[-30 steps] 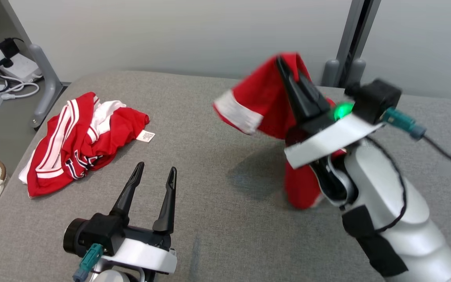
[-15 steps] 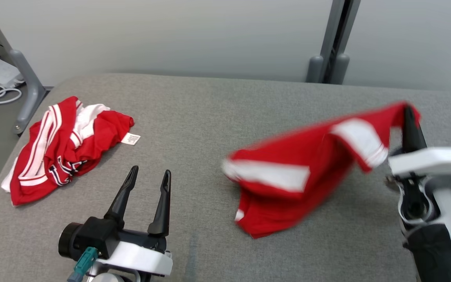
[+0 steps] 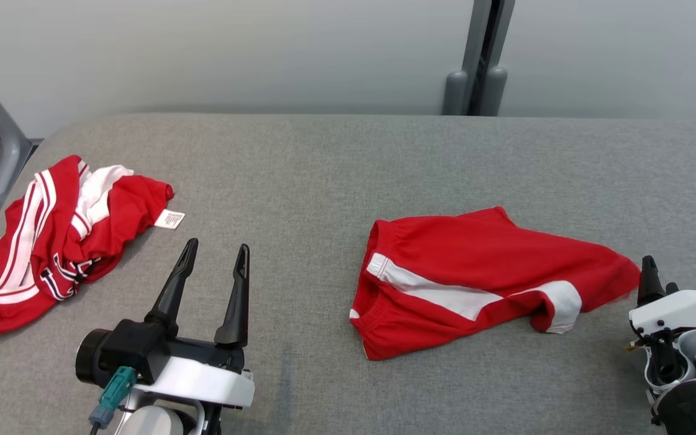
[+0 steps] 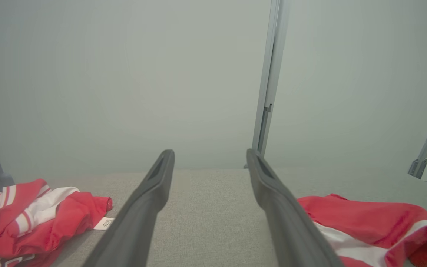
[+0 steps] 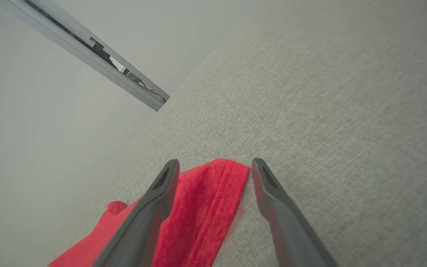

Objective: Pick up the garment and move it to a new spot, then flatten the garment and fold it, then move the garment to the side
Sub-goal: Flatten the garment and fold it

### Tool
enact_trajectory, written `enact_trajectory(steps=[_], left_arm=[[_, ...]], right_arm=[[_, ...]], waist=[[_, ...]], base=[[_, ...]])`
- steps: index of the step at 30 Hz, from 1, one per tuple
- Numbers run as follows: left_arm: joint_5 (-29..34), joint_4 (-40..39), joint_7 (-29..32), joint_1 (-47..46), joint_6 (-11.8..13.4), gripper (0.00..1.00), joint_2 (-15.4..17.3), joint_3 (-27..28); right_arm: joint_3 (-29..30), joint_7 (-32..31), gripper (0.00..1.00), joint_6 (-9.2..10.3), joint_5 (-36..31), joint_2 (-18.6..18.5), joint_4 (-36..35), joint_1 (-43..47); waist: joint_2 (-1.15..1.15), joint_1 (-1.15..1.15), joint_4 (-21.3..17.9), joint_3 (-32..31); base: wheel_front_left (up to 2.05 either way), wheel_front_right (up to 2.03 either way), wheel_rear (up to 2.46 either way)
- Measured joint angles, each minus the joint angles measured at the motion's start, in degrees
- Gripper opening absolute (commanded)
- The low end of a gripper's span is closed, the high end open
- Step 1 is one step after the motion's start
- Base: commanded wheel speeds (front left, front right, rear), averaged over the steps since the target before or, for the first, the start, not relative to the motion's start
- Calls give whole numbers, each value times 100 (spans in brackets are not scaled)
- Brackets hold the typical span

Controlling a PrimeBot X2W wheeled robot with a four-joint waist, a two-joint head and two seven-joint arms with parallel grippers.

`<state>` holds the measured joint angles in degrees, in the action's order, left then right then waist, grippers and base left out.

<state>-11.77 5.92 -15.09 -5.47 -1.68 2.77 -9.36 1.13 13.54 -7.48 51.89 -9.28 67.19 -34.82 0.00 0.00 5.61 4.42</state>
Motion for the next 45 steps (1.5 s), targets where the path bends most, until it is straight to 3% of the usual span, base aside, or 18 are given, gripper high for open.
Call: enact_trajectory(steps=[8,14,17,22,26,36,45], left_arm=[[-57,-12,0,133,48,100,0,-33],[-59,-69,0,135,75,100,2,78],[-88,-94,0,130,74,100,-1,97],[-192,-74,0,127,71,100,1,81],[-255,18,0,126,70,100,-1,18],[-405,290,0,-16,-55,100,0,-88],[-269,1307,0,-712,-443,100,1,-687]], right_arm=[[-416,15,100,0,-226,-35,-196,-110],[-1010,121,100,0,-762,-109,-1673,332],[-949,137,100,-1,-1368,-194,-2639,726],[-661,137,100,-1,-1880,202,-3906,1634],[-579,137,100,-1,-2370,311,-4597,2150],[-526,137,100,0,-2493,526,-4907,2421],[-469,137,100,-1,-2731,575,-4929,2355]], waist=[[0,0,-182,-281],[0,0,-322,-388],[0,0,-393,-398],[0,0,-452,-398],[0,0,-484,-369],[0,0,-601,-187],[0,0,-871,276]], base=[[0,0,0],[0,0,0],[0,0,0],[0,0,0],[0,0,0],[0,0,0],[0,0,0]])
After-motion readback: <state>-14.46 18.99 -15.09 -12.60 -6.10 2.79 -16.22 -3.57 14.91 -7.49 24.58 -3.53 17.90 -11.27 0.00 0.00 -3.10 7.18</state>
